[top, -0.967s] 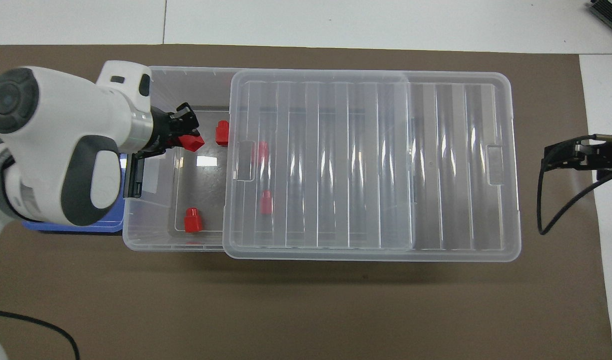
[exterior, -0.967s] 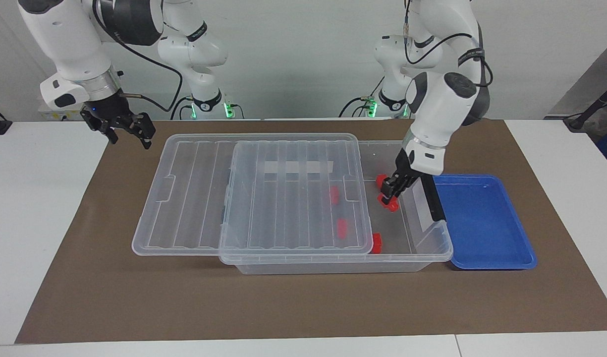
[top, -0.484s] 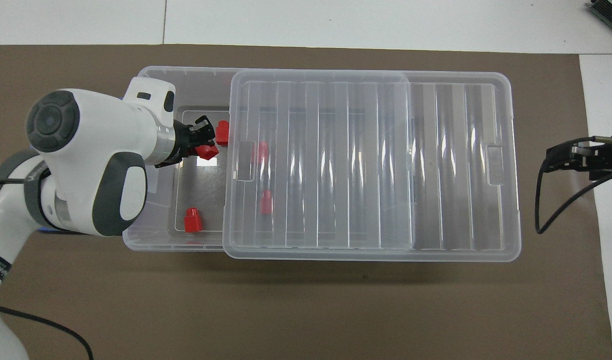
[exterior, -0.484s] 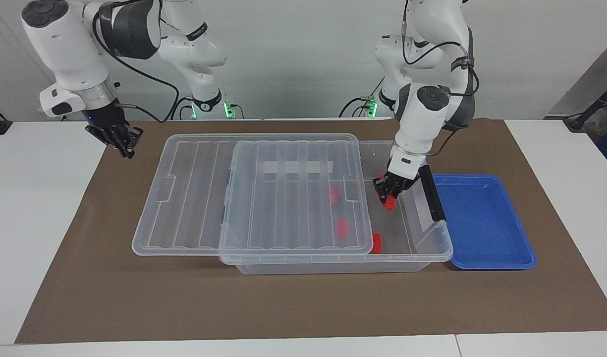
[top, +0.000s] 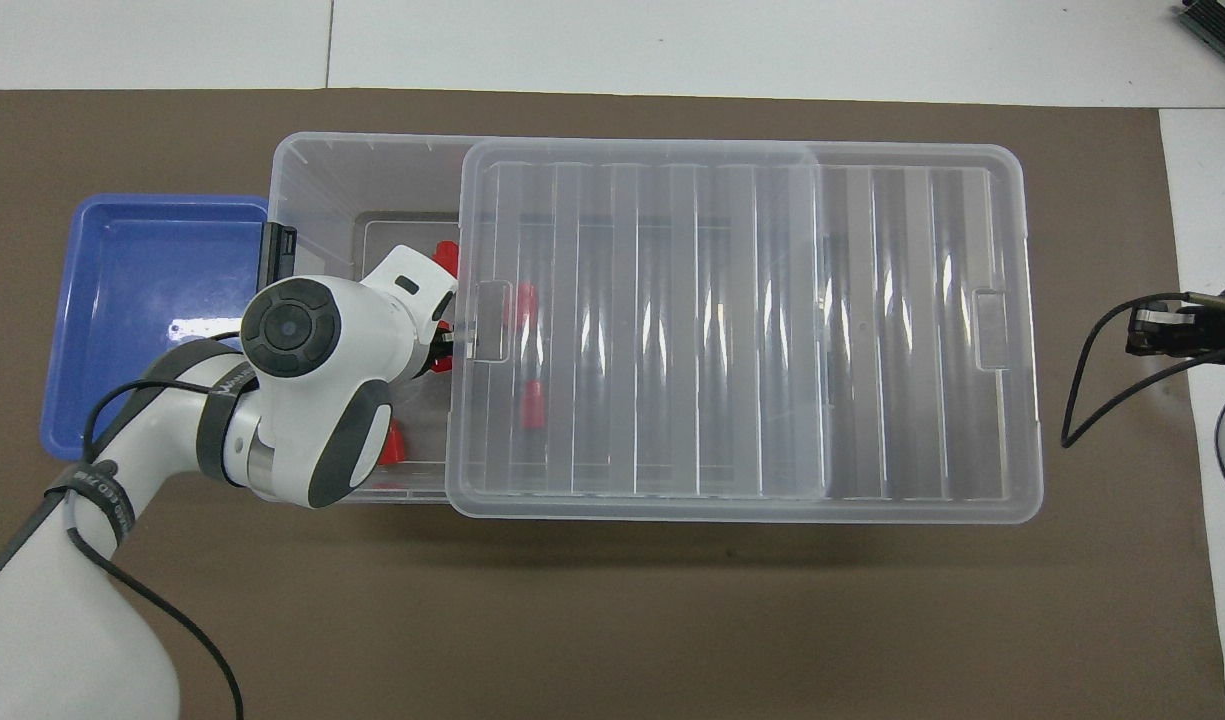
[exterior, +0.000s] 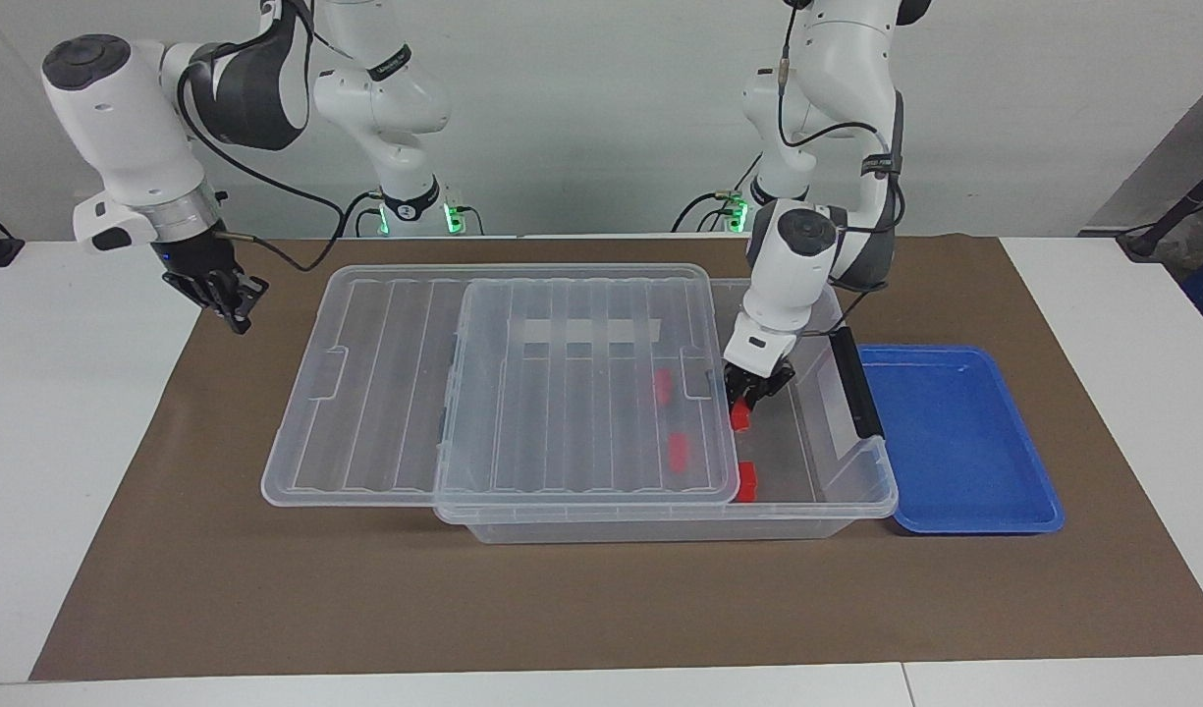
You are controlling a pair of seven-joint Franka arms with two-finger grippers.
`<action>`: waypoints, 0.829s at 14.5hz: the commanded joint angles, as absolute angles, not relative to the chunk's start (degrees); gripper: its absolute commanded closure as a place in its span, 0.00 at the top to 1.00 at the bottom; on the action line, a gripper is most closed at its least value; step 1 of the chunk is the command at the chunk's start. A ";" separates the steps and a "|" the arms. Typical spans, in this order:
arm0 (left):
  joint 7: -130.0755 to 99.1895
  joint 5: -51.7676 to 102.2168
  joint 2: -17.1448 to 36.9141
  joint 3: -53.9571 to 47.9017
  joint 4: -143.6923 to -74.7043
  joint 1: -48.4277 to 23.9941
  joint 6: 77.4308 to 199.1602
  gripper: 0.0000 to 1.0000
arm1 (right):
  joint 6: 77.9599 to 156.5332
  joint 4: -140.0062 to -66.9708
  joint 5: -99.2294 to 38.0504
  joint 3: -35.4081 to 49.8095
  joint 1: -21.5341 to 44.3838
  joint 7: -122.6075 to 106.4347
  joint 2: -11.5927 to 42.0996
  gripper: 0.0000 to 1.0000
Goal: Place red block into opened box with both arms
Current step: 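Lower the red block into the box and open the left gripper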
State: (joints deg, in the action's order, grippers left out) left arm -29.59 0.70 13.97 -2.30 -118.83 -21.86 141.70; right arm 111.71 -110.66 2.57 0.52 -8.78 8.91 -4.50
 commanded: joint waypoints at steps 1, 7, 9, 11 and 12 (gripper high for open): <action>-29.18 -1.32 15.91 -1.23 -119.53 -23.03 144.50 0.00 | 114.95 -113.64 1.23 0.88 -10.02 7.38 -4.92 0.00; -28.83 -8.35 15.38 -1.14 -120.85 -22.24 143.09 0.00 | 114.44 -114.17 1.23 0.88 -9.84 5.27 -4.83 0.00; -28.83 -9.14 15.29 -1.14 -120.85 -22.24 142.65 0.00 | 114.26 -114.17 1.23 0.88 -9.76 5.27 -4.83 0.00; -28.92 -9.23 15.38 -1.06 -120.76 -22.06 142.73 0.85 | 114.43 -114.26 1.32 0.88 -9.76 5.36 -4.92 0.00; -29.00 -9.23 15.29 -0.97 -120.50 -22.06 142.47 1.00 | 114.61 -114.61 1.23 0.88 -9.76 5.36 -4.92 0.00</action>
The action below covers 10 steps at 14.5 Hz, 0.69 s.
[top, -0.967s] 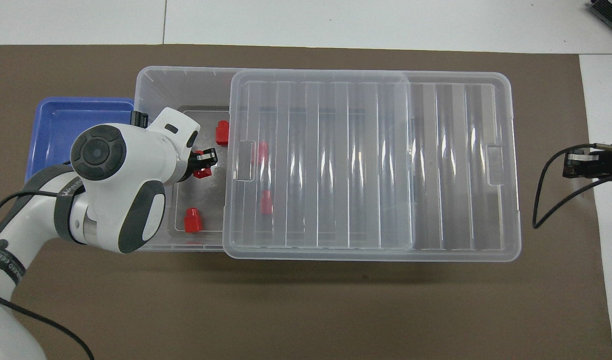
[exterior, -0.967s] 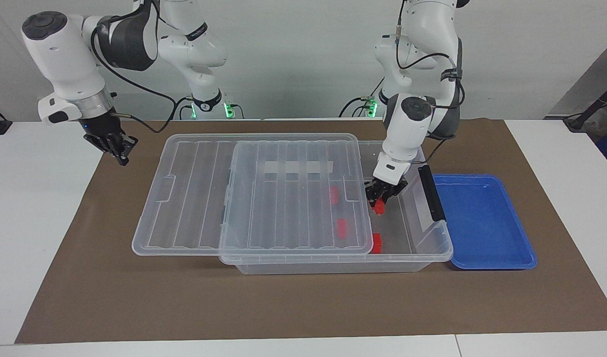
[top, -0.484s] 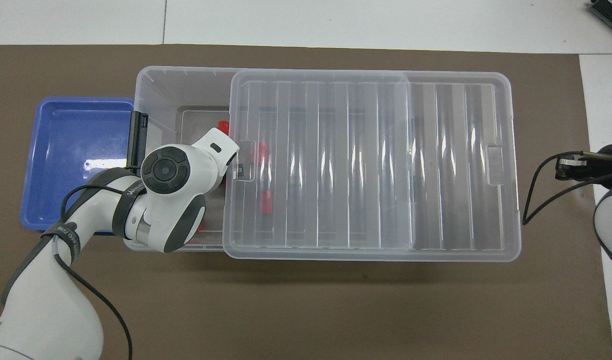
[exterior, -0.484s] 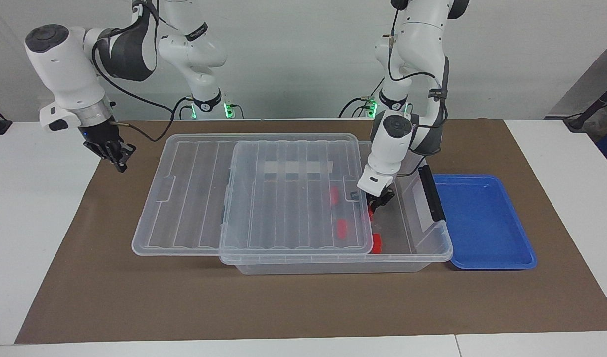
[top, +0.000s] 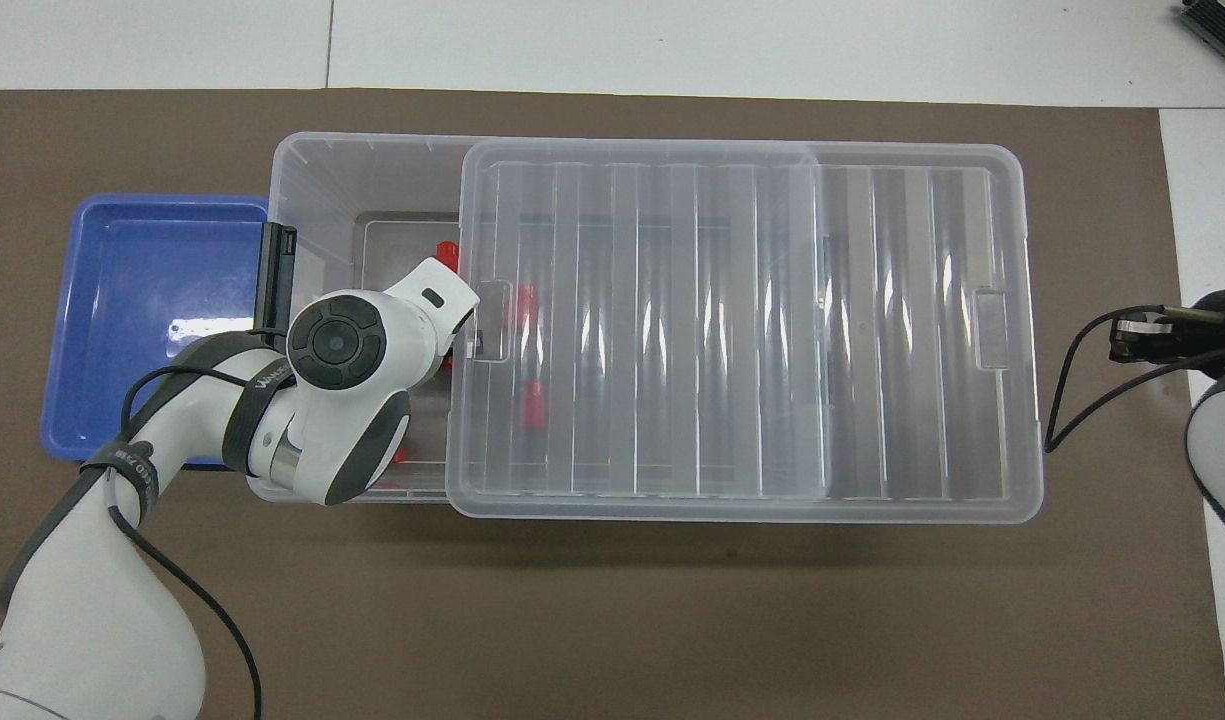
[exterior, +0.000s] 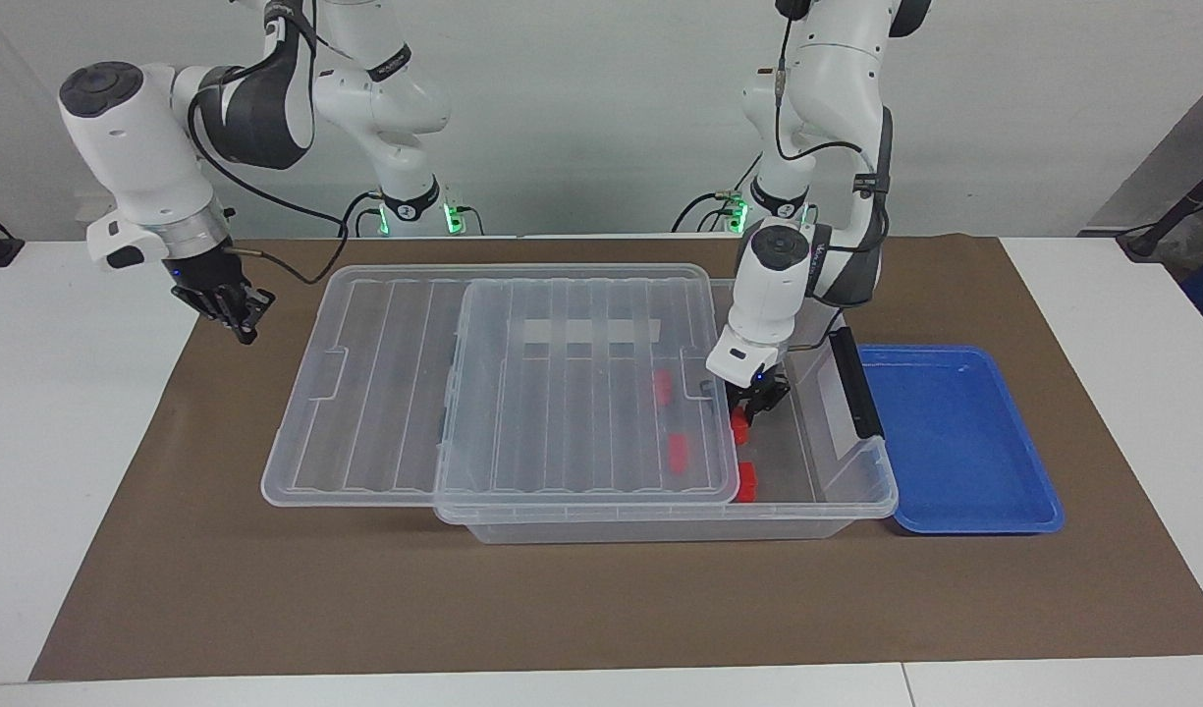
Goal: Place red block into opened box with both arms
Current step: 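Lower the red block into the box and open the left gripper, then withdraw the left gripper over the tray while the right gripper reaches the lid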
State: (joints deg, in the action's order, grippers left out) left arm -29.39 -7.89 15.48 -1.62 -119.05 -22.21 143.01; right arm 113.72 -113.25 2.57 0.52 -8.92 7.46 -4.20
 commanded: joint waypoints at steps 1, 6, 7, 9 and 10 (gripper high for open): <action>-28.92 -9.23 14.68 -0.71 -120.06 -22.06 140.64 1.00 | 114.96 -115.13 1.23 0.88 -9.84 5.36 -5.10 0.00; -26.19 -8.71 5.81 -0.79 -109.79 -19.43 116.06 1.00 | 118.20 -115.66 1.23 0.88 -9.93 5.19 -3.43 0.00; -26.19 -8.61 5.19 -0.79 -107.95 -19.34 112.80 1.00 | 118.39 -115.66 1.23 0.88 -9.84 5.19 -2.99 0.00; -25.84 -8.53 4.14 -0.70 -104.34 -19.07 105.95 1.00 | 119.61 -115.66 1.23 0.88 -10.02 5.19 -1.50 0.00; -23.75 -8.53 3.17 -0.53 -103.20 -18.81 102.86 1.00 | 121.01 -115.66 1.23 0.88 -10.02 4.84 -1.06 0.00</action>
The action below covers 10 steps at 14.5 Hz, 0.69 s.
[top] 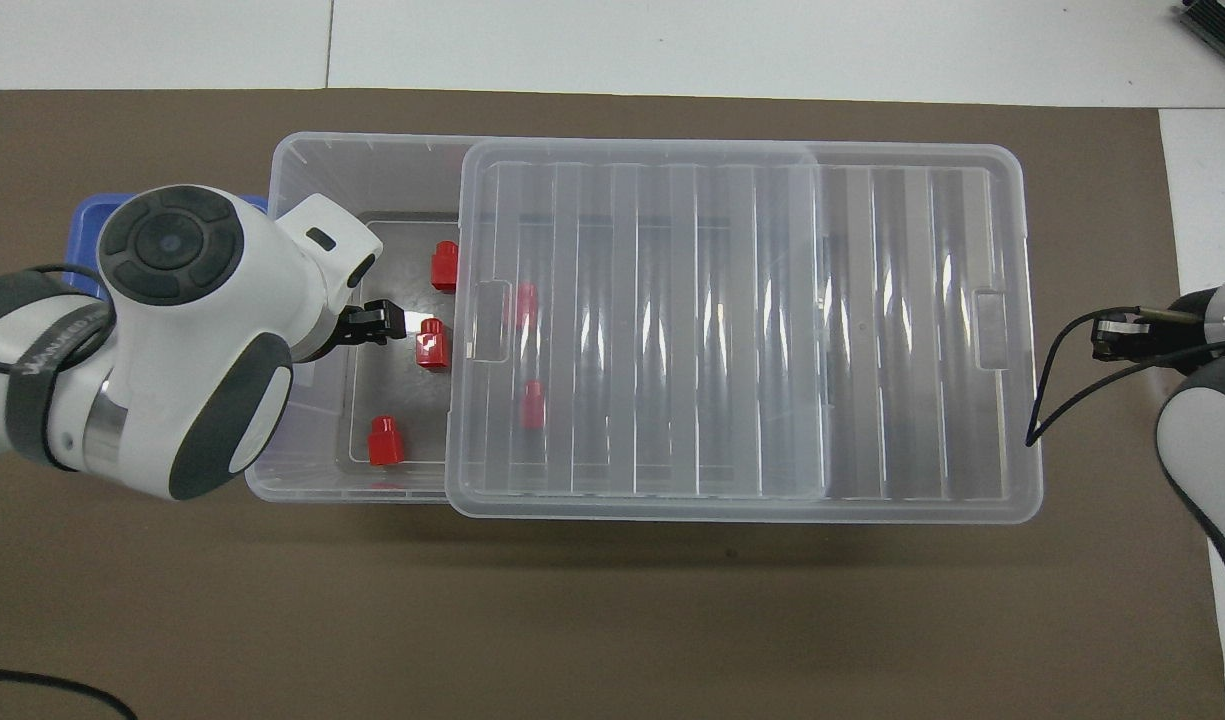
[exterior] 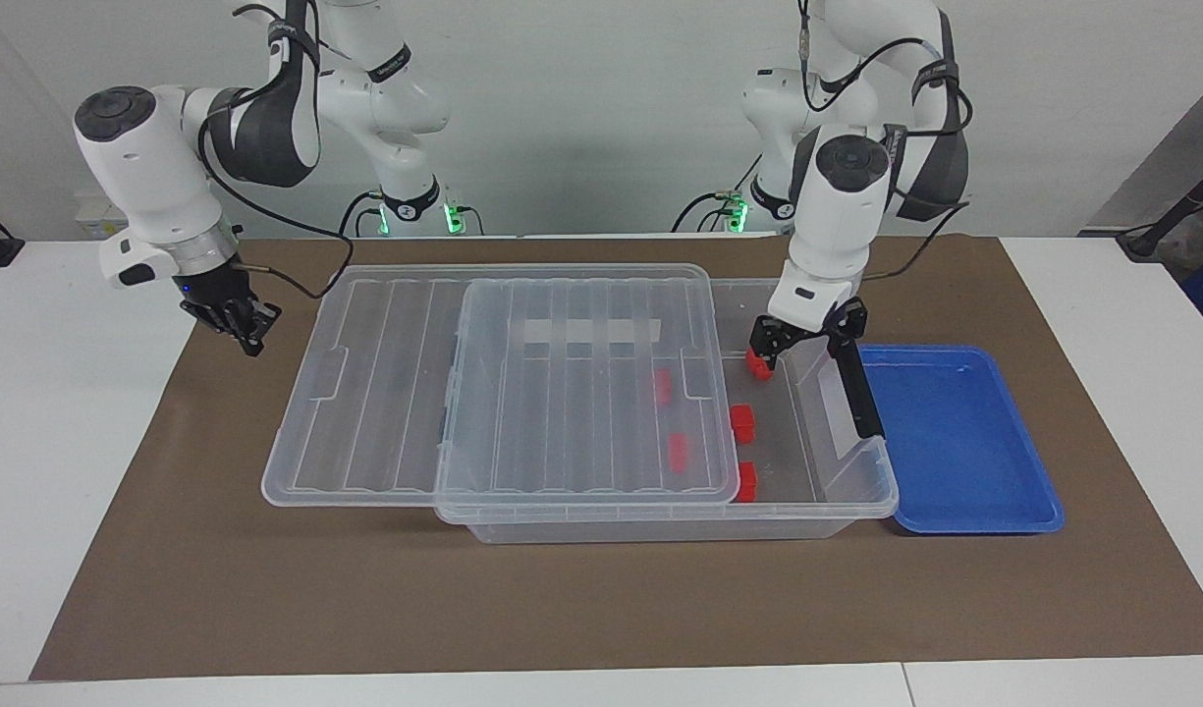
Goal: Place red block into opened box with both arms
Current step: 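Withdraw the left gripper over the tray while the right gripper reaches the lid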
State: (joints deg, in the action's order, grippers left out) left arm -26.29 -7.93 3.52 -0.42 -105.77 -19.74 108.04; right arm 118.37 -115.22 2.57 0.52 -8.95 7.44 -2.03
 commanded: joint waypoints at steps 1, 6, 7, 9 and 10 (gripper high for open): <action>-18.60 -8.53 1.77 -0.53 -103.10 -16.81 100.92 1.00 | 121.46 -115.66 1.23 0.97 -9.76 3.96 -0.97 0.00; 8.22 -7.65 -0.70 -0.53 -104.67 -1.00 104.04 1.00 | 121.11 -115.66 0.97 1.23 -8.70 3.60 -0.97 0.00; 11.48 -6.17 -0.70 -0.53 -105.11 1.73 105.72 1.00 | 121.11 -115.58 0.97 1.23 -7.74 2.99 -0.97 0.00; 13.53 -1.78 -0.62 -0.53 -105.20 4.91 106.52 1.00 | 121.20 -115.58 0.88 1.32 -7.39 2.46 -0.97 0.00; 12.75 -1.24 -0.70 -0.79 -105.29 4.14 106.35 1.00 | 121.29 -115.58 0.88 1.49 -7.03 2.46 -0.97 0.00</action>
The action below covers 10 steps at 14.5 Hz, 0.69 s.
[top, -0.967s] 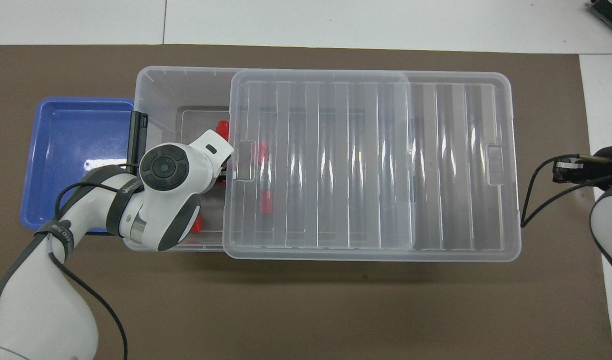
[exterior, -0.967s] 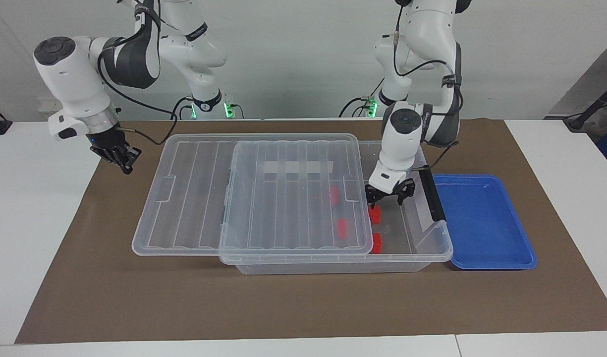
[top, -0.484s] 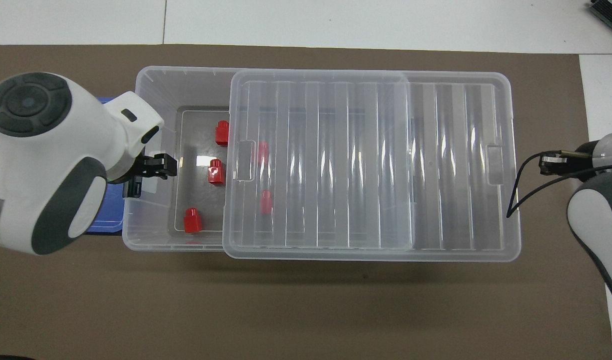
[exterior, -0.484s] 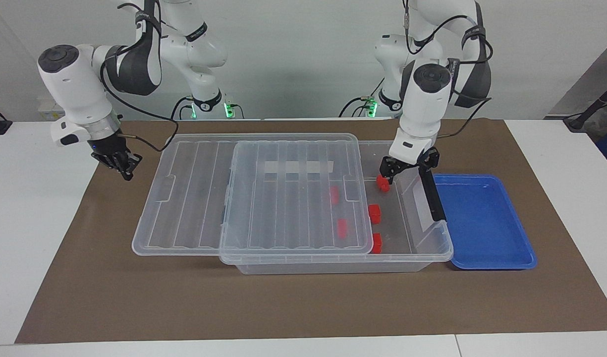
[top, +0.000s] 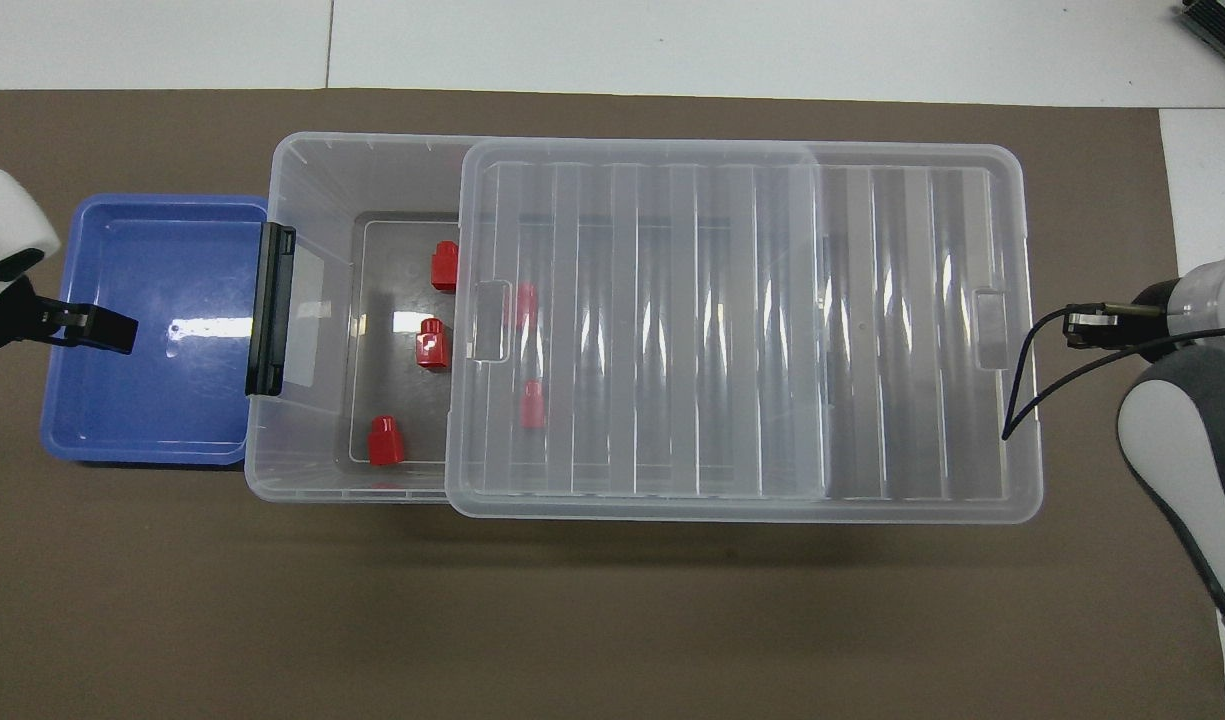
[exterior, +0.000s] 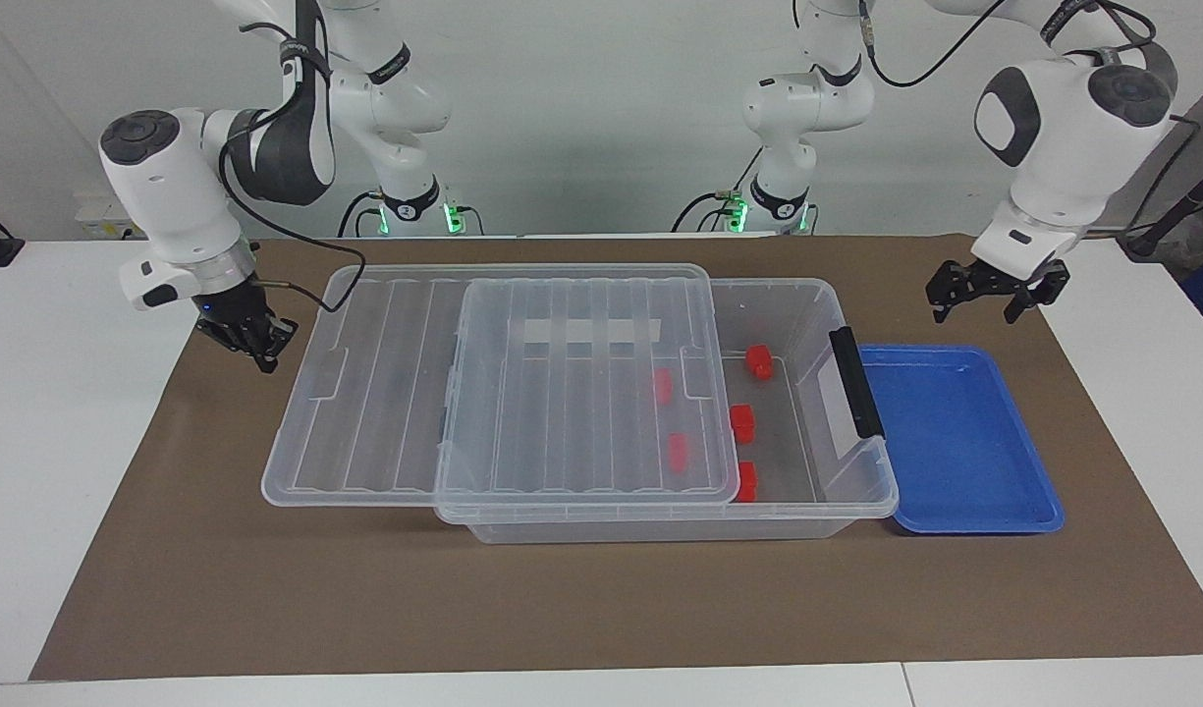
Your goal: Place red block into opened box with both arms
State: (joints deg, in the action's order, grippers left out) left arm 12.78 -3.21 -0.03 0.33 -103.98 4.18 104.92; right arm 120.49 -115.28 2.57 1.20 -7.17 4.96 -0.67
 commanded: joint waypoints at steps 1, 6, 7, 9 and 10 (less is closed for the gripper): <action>12.57 -1.23 -0.79 -1.05 -105.29 2.91 105.65 1.00 | 121.20 -115.58 0.88 1.41 -6.25 2.46 -0.97 0.00; 12.75 -1.32 -1.58 -1.06 -106.00 2.02 106.25 1.00 | 121.29 -115.58 0.79 1.41 -2.82 2.55 -0.97 0.00; 12.66 -1.32 -1.67 -1.14 -105.91 2.02 106.26 1.00 | 121.20 -115.58 0.79 1.41 -2.03 2.64 -0.97 0.00; 12.92 -1.23 -1.93 -1.23 -103.30 2.02 106.78 1.00 | 120.68 -115.58 0.79 1.49 0.34 2.90 -0.97 0.00; 12.57 -1.06 -1.93 -1.49 -97.18 1.93 102.78 1.00 | 120.59 -115.58 0.79 1.49 1.22 2.99 -1.05 0.00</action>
State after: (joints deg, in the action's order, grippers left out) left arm 12.69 -1.84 -0.55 -1.62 -103.38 2.33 106.08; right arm 120.49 -115.27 2.56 1.43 -0.20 4.88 -0.67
